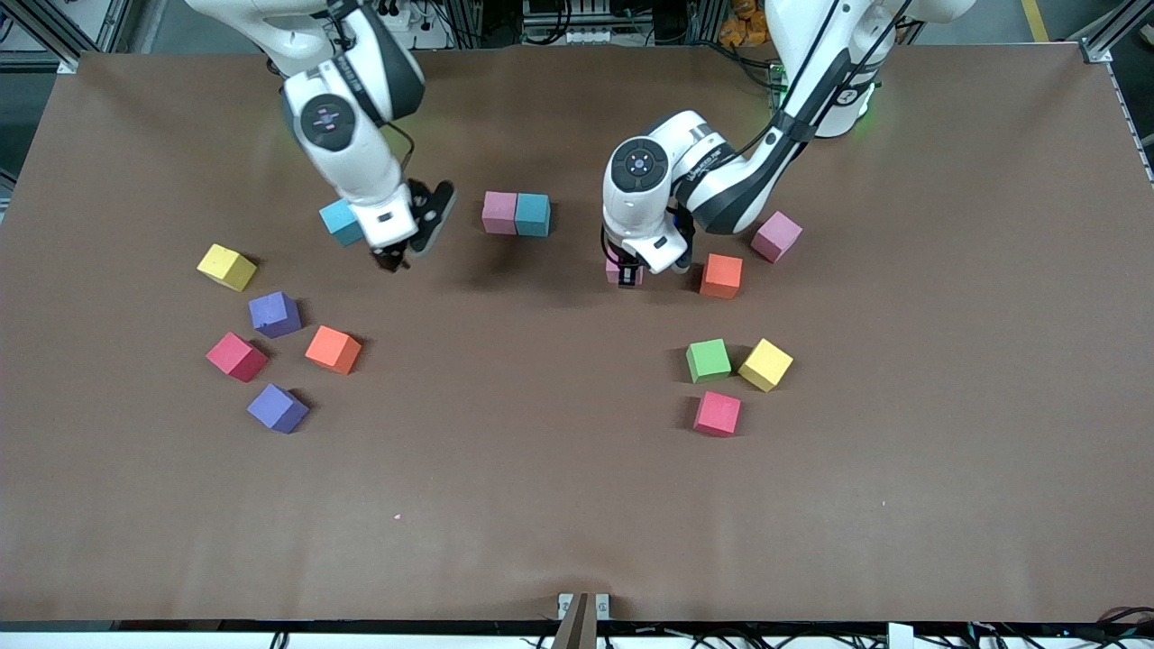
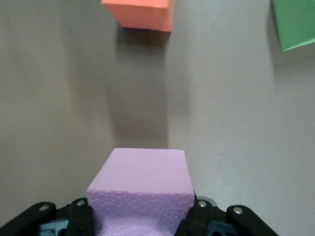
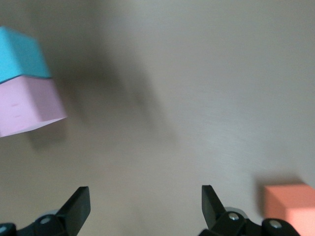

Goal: Form number 2 with 11 blocks

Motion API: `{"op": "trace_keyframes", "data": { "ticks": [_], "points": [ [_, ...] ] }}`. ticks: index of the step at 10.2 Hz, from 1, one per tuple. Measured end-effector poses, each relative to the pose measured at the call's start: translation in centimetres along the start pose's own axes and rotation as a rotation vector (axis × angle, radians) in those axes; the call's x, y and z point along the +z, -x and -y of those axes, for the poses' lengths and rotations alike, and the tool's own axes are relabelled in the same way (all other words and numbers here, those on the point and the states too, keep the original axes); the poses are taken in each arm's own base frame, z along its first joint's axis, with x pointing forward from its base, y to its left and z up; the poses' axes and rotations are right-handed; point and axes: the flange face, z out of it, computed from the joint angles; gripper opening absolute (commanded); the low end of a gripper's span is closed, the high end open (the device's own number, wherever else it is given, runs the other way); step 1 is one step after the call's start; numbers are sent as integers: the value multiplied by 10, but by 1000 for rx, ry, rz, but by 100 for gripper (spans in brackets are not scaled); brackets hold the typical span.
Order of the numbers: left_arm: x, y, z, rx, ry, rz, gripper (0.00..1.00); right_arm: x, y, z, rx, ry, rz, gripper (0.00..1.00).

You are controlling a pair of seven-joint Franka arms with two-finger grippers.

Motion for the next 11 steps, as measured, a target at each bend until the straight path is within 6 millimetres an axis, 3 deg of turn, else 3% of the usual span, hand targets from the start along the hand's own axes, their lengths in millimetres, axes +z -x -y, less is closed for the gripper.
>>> {"op": "trace_keyframes", "data": {
  "ticks": [2,3,6,8,11],
  "points": [
    [3,16,17,-39,-1,-4,1,-11,21,-59,68,-2,-27,100],
    [5,29,29,-52,3,0,1,-6,36,-83,92,-18,-23,100],
    [25,69,73,-16,9,26,1,39,92,-144,161,-34,-20,100],
    [45,86,90,18,9,50,1,63,91,-152,125,-22,-23,100],
    [60,93,97,32,8,70,2,60,74,-171,57,11,-45,100]
  ]
}}
